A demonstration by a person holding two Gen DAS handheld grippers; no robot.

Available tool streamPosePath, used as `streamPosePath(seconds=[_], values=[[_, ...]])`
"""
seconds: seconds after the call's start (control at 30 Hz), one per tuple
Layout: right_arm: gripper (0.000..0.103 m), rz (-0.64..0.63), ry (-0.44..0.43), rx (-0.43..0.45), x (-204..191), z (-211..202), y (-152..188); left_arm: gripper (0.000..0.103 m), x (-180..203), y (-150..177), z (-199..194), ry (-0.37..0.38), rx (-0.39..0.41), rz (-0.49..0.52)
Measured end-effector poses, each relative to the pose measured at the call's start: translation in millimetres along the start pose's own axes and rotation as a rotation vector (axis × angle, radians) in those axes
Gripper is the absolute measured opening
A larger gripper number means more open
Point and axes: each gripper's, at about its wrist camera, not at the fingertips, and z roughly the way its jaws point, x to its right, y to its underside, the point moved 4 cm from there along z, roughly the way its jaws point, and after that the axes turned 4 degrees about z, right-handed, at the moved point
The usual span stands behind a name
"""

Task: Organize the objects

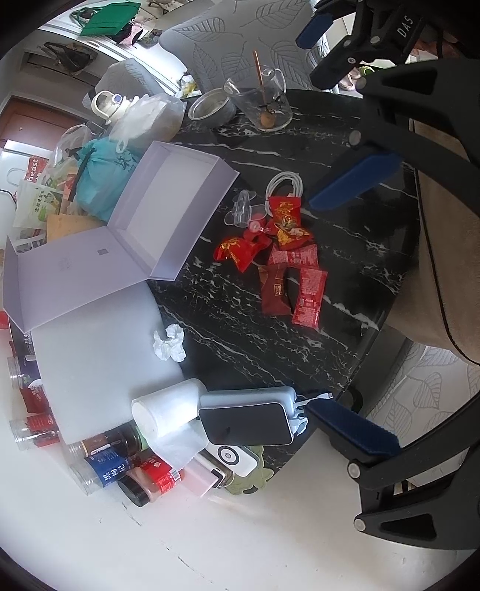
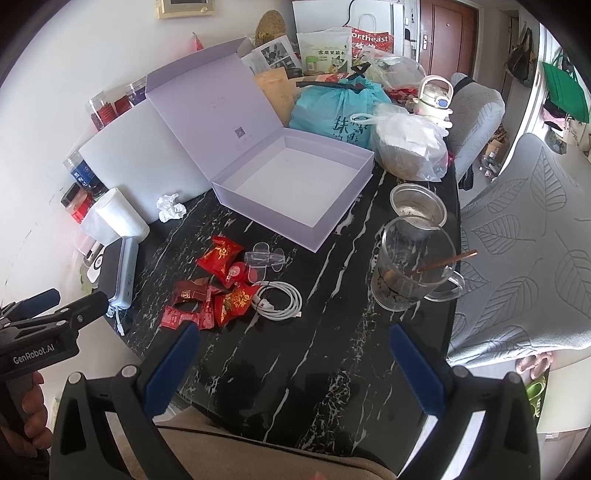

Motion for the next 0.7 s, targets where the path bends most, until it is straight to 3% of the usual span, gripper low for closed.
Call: streamPosePath(seconds=[0.7], values=[[0.103,-0.001,0.002,-0.001,-2.8,0.7,-0.1,0.103,-4.9,3.1,1.0,0.008,-0.009,-0.009]])
